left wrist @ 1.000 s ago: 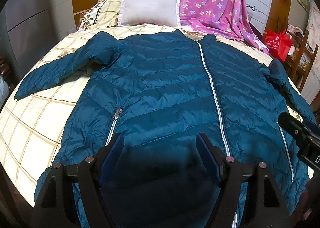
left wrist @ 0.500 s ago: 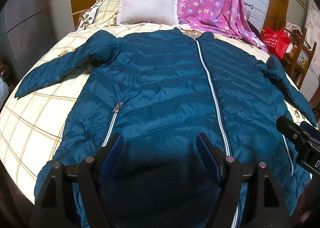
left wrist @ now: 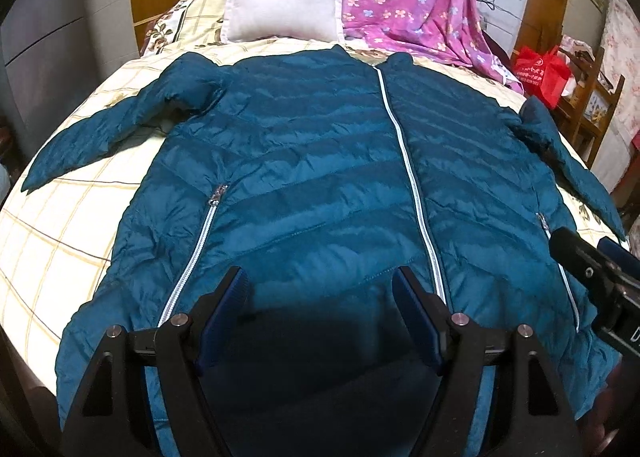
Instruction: Fold large clothes
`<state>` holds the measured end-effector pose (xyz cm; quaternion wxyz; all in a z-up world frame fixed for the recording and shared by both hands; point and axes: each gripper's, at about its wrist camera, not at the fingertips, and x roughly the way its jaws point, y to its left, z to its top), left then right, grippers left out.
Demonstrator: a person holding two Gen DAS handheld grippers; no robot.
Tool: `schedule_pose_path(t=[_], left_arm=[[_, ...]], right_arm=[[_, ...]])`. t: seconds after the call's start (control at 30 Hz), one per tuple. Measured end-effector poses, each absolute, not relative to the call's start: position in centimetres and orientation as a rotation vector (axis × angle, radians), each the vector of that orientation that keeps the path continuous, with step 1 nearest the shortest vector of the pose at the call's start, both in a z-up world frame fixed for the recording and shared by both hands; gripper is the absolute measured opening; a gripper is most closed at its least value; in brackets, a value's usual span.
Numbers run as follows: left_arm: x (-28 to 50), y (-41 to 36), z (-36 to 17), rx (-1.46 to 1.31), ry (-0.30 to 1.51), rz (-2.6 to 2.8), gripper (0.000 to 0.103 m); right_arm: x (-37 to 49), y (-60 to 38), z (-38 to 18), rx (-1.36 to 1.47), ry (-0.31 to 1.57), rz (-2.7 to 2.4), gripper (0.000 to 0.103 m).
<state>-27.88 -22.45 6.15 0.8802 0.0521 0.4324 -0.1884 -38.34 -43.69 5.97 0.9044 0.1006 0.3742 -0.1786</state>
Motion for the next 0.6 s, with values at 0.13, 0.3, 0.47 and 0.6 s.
schedule_pose_path(t=[0.13,0.3,0.47,0.6], left_arm=[[-27.98,-22.53,6.0,0.118,0.902,-0.394,0.04],[-27.97,-22.53,5.88,0.125,0.899,-0.403,0.04],[-27.91,-22.66,5.68,0.129,0.899,-0.41,0.04],[-27.73,-22.71,5.51,0.128,0.902,-0.405,0.04]], right_arm=[[-38.33,-43.79,5.56,0.212,0.779,-0.374,0.103],[-38.1,-43.65,5.24,0.215,0.788,-0.373,0.102],[-37.87,-43.55,5.15,0.212,0.793,-0.374,0.102],[-37.59,-43.54,5.02,0.21,0.796,-0.369,0.102]])
